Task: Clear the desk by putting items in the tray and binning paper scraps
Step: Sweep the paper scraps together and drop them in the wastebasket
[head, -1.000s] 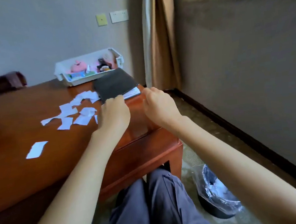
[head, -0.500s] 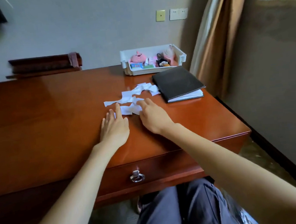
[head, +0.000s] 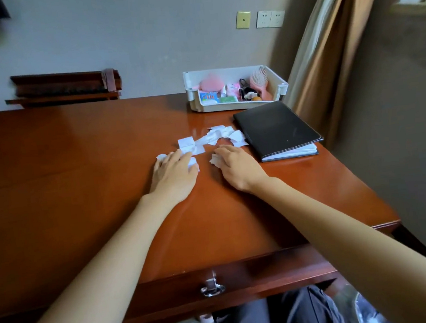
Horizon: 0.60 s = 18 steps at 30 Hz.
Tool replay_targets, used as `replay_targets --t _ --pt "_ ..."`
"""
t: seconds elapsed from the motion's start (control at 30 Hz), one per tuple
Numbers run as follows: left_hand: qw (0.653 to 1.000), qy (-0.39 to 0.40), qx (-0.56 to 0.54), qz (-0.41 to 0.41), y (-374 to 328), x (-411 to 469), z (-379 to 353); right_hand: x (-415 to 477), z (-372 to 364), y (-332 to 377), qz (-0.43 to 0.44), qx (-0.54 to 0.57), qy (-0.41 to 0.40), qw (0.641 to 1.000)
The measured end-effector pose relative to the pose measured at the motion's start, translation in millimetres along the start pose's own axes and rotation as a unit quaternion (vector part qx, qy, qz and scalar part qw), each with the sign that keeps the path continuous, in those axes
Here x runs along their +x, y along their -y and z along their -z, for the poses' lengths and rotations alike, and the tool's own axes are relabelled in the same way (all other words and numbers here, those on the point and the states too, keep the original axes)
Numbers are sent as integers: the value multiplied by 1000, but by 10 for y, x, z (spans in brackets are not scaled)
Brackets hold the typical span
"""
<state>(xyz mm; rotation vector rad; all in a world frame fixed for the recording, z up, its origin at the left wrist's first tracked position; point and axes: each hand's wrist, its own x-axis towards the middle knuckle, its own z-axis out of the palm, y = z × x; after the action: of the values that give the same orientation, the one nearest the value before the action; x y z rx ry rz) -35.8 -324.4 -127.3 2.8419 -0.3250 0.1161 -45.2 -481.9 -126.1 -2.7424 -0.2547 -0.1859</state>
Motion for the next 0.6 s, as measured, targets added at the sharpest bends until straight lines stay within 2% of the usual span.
replay_targets --t 0.1,0.17,0.23,0.33,0.37,0.5,0.6 --pt "993 -112 28 29 -50 -97 11 -79 22 47 -8 -31 -17 999" --pt "988 -146 25 54 -68 -132 30 -101 25 91 -20 -61 -21 998" --pt "991 -112 2 69 -60 -110 29 -98 11 104 -34 -88 -20 995" --pt "998 -9 16 55 -31 -25 9 -85 3 96 -51 -107 -20 993" --pt "999 -3 17 49 -20 -3 1 -83 7 94 -49 -109 -23 993" --pt "996 -78 28 27 -7 17 -21 -102 30 112 -47 -87 -45 994" --pt "995 -92 8 37 -57 -32 12 -112 34 139 -47 -97 -66 992"
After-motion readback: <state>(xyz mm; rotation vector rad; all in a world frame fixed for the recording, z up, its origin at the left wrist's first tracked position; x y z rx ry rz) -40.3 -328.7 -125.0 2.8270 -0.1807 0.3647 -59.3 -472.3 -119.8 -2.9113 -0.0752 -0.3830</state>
